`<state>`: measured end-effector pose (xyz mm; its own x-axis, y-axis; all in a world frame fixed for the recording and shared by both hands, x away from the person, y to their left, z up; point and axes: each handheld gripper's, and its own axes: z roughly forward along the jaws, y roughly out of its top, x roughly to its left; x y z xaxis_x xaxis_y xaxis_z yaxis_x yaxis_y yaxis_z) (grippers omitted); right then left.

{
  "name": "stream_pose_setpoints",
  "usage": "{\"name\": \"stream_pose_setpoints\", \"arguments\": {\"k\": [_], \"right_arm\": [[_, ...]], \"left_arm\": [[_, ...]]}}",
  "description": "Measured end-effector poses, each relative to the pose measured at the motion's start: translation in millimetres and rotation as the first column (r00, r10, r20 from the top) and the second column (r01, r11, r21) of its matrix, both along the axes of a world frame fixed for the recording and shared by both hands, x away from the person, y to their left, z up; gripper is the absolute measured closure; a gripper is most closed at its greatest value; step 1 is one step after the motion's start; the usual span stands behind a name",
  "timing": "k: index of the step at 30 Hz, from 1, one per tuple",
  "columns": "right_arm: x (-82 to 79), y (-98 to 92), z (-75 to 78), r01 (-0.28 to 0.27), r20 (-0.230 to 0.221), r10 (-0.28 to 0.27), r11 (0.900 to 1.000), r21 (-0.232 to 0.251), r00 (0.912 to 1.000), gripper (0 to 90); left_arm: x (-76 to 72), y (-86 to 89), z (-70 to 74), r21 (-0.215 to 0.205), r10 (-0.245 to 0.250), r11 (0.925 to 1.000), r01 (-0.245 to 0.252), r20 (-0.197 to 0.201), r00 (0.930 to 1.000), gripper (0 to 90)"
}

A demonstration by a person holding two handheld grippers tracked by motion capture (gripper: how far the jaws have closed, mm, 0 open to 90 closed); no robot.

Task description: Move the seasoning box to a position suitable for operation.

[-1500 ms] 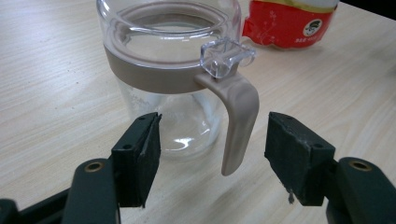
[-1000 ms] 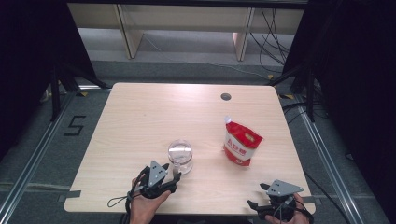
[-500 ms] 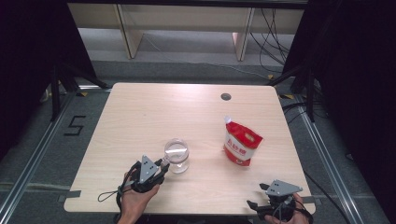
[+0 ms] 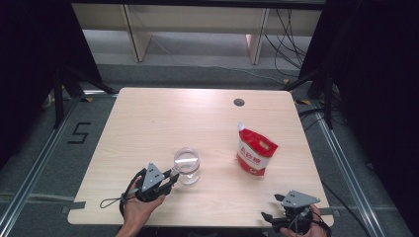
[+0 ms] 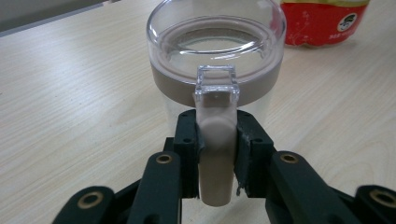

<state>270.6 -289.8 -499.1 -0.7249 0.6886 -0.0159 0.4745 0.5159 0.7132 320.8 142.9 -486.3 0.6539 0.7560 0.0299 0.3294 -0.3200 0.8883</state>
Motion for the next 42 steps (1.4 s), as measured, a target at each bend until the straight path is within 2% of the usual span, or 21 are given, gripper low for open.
{"name": "stream_pose_setpoints", "arguments": {"k": [5, 7, 8, 10, 15, 18, 21, 22, 23, 25, 26, 27, 28, 30, 34, 36, 37, 38, 40, 41, 42], "right_arm": [[0.0, 0.0, 0.0, 0.001, -0.001, -0.001, 1.000, 0.000, 1.0000, 23.2], [-1.4, 1.0, -0.1, 0.015, -0.017, -0.015, 1.000, 0.007, 0.9997, 23.2], [-0.7, 0.6, -0.1, 0.011, -0.011, -0.011, 1.000, 0.005, 0.9999, 23.2], [-0.9, 0.7, 0.0, 0.012, -0.012, -0.012, 1.000, 0.006, 0.9999, 23.1], [0.1, 0.1, 0.1, 0.002, 0.000, -0.002, 1.000, 0.002, 1.0000, 23.1], [0.1, 0.0, 0.4, 0.002, 0.000, -0.002, 1.000, 0.004, 1.0000, 23.2], [0.0, 0.0, 0.7, 0.002, -0.007, -0.002, 1.000, 0.009, 1.0000, 23.2], [0.0, 0.0, 0.8, 0.002, -0.007, -0.002, 1.000, 0.010, 1.0000, 23.3], [-0.9, 0.5, 0.9, 0.008, -0.013, -0.008, 1.000, 0.013, 0.9999, 23.4], [-0.9, 0.5, 0.7, 0.007, -0.007, -0.007, 1.000, 0.016, 0.9999, 23.3], [-1.0, 0.6, 0.8, 0.009, -0.010, -0.008, 1.000, 0.017, 0.9999, 23.3], [-0.9, 0.5, 0.9, 0.007, -0.013, -0.007, 1.000, 0.015, 0.9999, 23.3], [-0.9, 0.7, 0.7, 0.009, -0.010, -0.008, 1.000, 0.017, 0.9999, 23.3], [-0.9, 0.7, 0.9, 0.009, -0.010, -0.009, 1.000, 0.017, 0.9999, 23.3], [-0.1, 0.3, 0.2, -0.001, 0.003, 0.001, 1.000, 0.010, 1.0000, 23.3], [-0.5, 0.7, 0.1, -0.001, 0.001, 0.001, 1.000, 0.012, 1.0000, 23.3], [-0.9, 0.9, 0.1, 0.004, -0.003, -0.004, 1.000, 0.014, 1.0000, 23.3], [-1.4, 1.0, 0.7, 0.009, -0.014, -0.009, 1.000, 0.018, 0.9999, 23.2], [-0.7, 0.1, 0.7, 0.004, -0.009, -0.004, 1.000, 0.017, 0.9999, 23.2], [-0.7, 0.1, 0.7, 0.004, -0.009, -0.004, 1.000, 0.017, 0.9999, 23.2], [-0.7, 0.0, 0.7, 0.004, -0.010, -0.004, 1.000, 0.017, 0.9999, 23.2]], "left_arm": [[-0.8, 1.6, 1.1, -0.001, -0.040, 0.9992, 0.040, -0.011, 0.9991, 72.7], [-0.5, 2.3, 1.5, 0.004, -0.063, 0.9980, 0.063, 0.000, 0.9980, 72.7], [-1.0, 2.5, 0.6, -0.025, -0.075, 0.9969, 0.074, -0.020, 0.9970, 72.8], [-1.4, 2.6, -0.7, -0.038, -0.083, 0.9960, 0.081, -0.031, 0.9961, 72.8], [-3.0, -2.4, -0.2, -0.026, -0.141, 0.9897, 0.141, -0.011, 0.9900, 72.8], [-3.4, -10.3, -1.8, -0.045, -0.219, 0.9750, 0.218, -0.017, 0.9757, 72.8], [-3.8, -14.4, -1.8, -0.044, -0.239, 0.9702, 0.238, -0.010, 0.9710, 72.7], [-3.0, -16.6, -1.5, -0.036, -0.263, 0.9642, 0.263, -0.001, 0.9648, 72.7], [-3.8, -18.5, -1.6, -0.045, -0.266, 0.9631, 0.265, -0.014, 0.9638, 72.7], [-2.0, -20.5, -1.4, -0.034, -0.296, 0.9547, 0.296, 0.002, 0.9552, 72.7], [-2.0, -22.2, -1.9, -0.048, -0.301, 0.9526, 0.300, -0.007, 0.9536, 72.7], [-0.3, -23.0, -2.1, -0.054, -0.319, 0.9464, 0.318, -0.010, 0.9476, 72.6], [0.8, -22.5, -1.6, -0.038, -0.324, 0.9454, 0.324, -0.007, 0.9460, 72.6], [1.5, -23.3, -2.0, -0.043, -0.328, 0.9440, 0.327, -0.003, 0.9448, 72.6], [6.3, -25.4, -3.0, -0.056, -0.367, 0.9286, 0.367, 0.000, 0.9301, 72.6], [9.3, -25.4, -2.7, -0.044, -0.388, 0.9206, 0.388, 0.011, 0.9216, 72.6], [10.4, -24.9, -2.6, -0.032, -0.387, 0.9212, 0.388, 0.015, 0.9218, 72.5], [11.2, -25.2, -3.1, -0.043, -0.392, 0.9191, 0.392, 0.012, 0.9200, 72.4], [15.0, -24.3, -2.9, -0.027, -0.410, 0.9113, 0.411, 0.024, 0.9116, 72.3], [15.5, -24.5, -3.2, -0.036, -0.399, 0.9159, 0.400, 0.016, 0.9167, 72.3], [16.5, -24.3, -2.8, -0.032, -0.401, 0.9155, 0.401, 0.013, 0.9161, 72.3]]}}
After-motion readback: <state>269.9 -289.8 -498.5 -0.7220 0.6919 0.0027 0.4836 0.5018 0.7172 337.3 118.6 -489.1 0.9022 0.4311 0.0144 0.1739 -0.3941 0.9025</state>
